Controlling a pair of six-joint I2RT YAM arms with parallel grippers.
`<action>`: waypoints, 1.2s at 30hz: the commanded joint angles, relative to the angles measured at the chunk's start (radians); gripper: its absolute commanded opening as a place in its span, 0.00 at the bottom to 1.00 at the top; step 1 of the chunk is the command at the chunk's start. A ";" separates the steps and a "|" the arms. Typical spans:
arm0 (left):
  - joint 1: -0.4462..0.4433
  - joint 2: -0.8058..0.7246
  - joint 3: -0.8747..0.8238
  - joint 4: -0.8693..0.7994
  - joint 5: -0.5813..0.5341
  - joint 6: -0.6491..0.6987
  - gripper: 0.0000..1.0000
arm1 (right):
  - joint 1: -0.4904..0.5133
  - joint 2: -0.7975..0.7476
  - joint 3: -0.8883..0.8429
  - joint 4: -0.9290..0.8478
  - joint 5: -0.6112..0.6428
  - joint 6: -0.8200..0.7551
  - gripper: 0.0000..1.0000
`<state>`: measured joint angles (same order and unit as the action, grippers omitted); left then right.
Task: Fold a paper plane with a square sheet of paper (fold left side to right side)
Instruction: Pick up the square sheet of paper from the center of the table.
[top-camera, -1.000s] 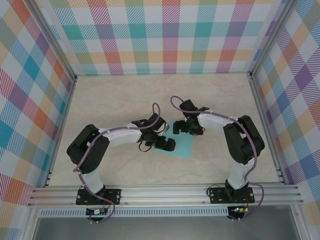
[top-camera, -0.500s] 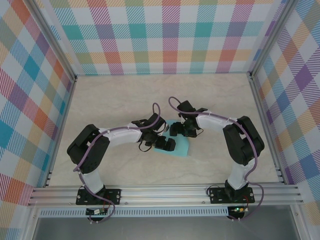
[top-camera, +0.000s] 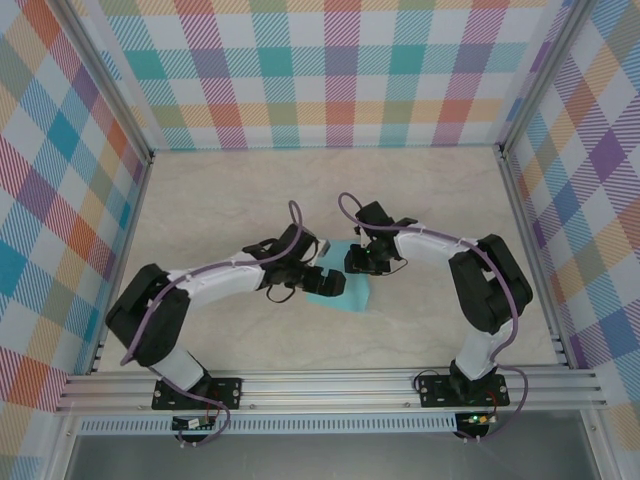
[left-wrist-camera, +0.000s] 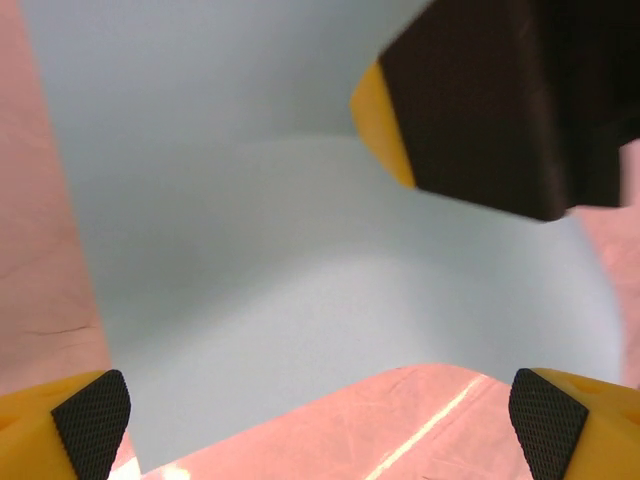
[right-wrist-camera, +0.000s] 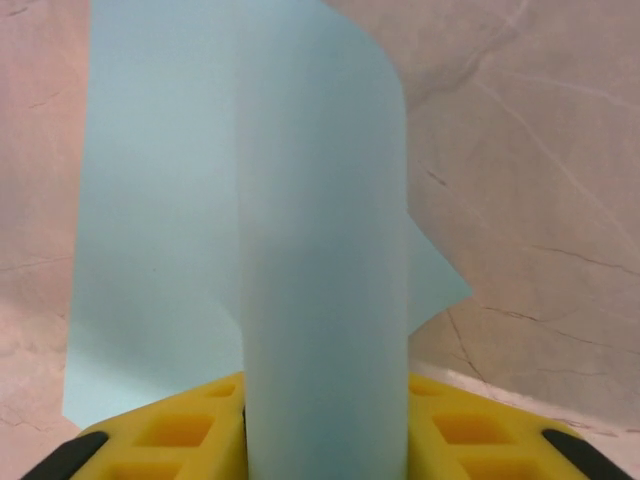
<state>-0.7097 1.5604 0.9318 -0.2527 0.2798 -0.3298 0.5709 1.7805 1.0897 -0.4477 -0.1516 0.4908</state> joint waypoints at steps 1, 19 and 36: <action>0.070 -0.128 -0.037 0.035 0.018 -0.015 1.00 | 0.003 -0.040 -0.020 0.040 -0.042 0.000 0.33; 0.516 -0.448 -0.236 0.132 0.352 -0.173 1.00 | -0.021 -0.052 -0.063 0.211 -0.200 0.010 0.30; 0.558 -0.372 -0.249 0.286 0.604 -0.259 1.00 | -0.111 -0.131 -0.202 0.433 -0.436 -0.008 0.29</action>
<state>-0.1673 1.1793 0.6876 -0.0387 0.7948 -0.5587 0.4778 1.6909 0.9092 -0.1055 -0.4770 0.4934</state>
